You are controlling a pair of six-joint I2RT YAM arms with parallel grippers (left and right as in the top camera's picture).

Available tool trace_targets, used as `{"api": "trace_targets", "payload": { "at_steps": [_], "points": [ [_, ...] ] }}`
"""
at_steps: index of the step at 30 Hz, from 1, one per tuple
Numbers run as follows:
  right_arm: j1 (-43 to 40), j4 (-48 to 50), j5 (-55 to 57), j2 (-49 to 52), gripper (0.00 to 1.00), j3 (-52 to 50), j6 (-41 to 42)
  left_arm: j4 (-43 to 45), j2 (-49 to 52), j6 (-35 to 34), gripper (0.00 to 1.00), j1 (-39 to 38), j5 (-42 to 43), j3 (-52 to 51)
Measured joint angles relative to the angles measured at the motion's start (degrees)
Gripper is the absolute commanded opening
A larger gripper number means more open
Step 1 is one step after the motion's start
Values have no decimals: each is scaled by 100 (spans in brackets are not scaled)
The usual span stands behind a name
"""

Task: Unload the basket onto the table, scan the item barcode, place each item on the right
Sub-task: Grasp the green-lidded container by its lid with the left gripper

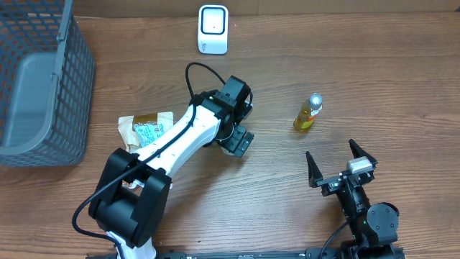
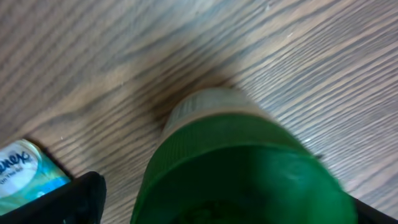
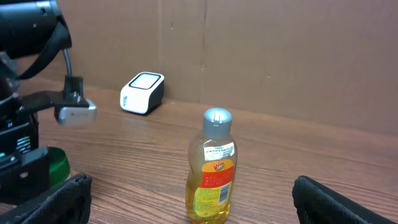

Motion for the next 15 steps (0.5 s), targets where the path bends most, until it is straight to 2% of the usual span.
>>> {"api": "trace_targets", "payload": {
  "at_steps": [4,14,15],
  "points": [
    [-2,0,2,0,100,0,0,192,0,-146,93,0,-20,-55],
    [-2,2,0,0,100,0,-2,295,0,-787,66,0,-22,-55],
    [-2,-2,2,0,100,0,0,286,0,-870,66,0,-39,-52]
  ]
}}
